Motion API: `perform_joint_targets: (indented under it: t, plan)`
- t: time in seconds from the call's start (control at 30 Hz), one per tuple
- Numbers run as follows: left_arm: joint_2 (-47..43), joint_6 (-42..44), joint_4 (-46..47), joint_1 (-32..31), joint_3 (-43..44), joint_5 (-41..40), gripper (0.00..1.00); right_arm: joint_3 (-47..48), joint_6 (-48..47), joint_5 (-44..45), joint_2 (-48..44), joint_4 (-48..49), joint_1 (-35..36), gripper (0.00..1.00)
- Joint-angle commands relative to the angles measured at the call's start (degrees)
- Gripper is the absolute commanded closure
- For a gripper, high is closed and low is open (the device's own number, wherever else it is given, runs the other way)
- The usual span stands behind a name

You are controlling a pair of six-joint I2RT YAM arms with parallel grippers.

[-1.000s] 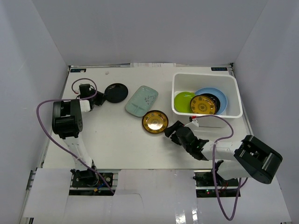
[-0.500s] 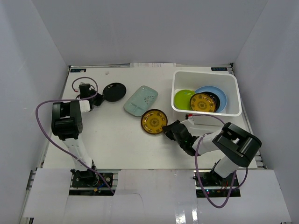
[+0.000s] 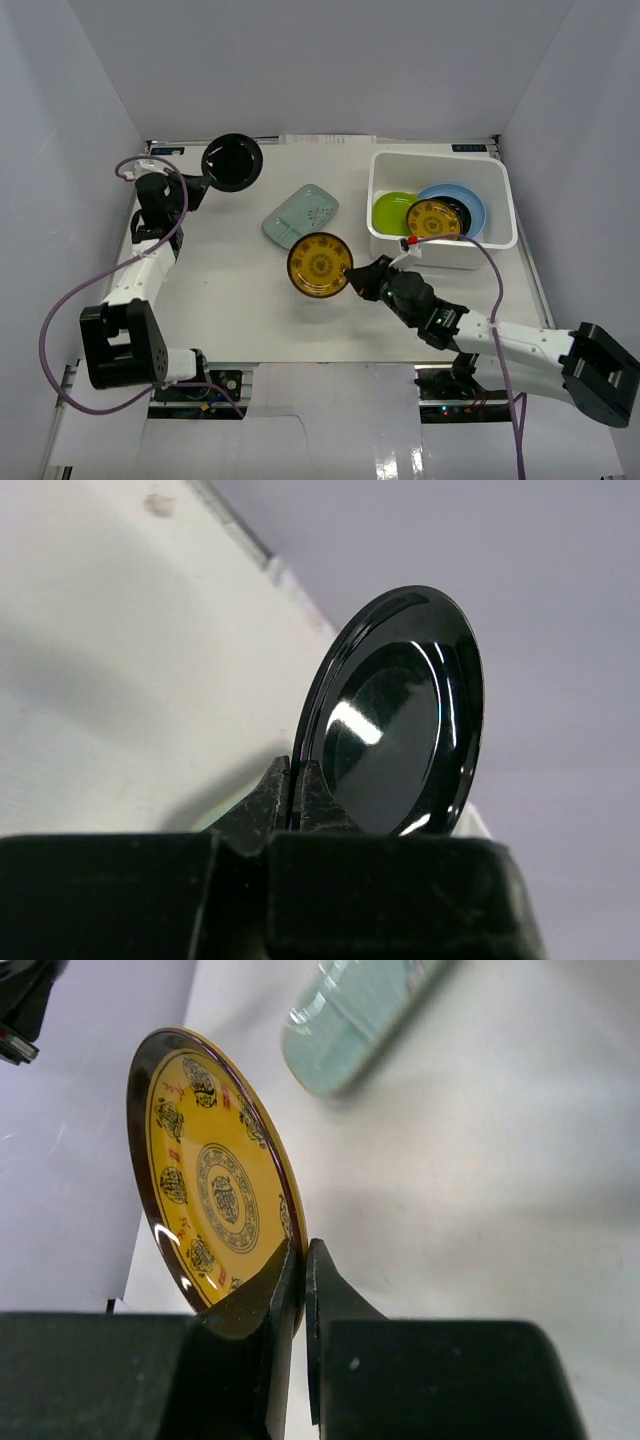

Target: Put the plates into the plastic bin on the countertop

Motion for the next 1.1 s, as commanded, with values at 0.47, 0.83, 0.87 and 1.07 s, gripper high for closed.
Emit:
perform_joint_targets:
  t: [0.47,0.83,0.87,1.07]
  plan:
    - [-5.14,-1.6,5.97,-25.28,14.23,5.87,1.0,32.27,-32.91,-19.0,2.79,-25.46,-54.18,0.92]
    - [17.26,2.97,3.69,-41.8,30.41,2.45,1.0,27.27,-27.63,-21.15,4.66,-27.04,-62.48,0.44]
    - [18.58,3.41,3.25,-42.68,31.47,1.05,1.0,26.83,-26.67,-19.3,3.52,-26.96,-62.74,0.32]
    - [29.04,4.64,-0.86,-48.31,39.63,-2.74,1.0,33.23,-25.7,-19.64,-2.98,-30.01,-66.52,0.18]
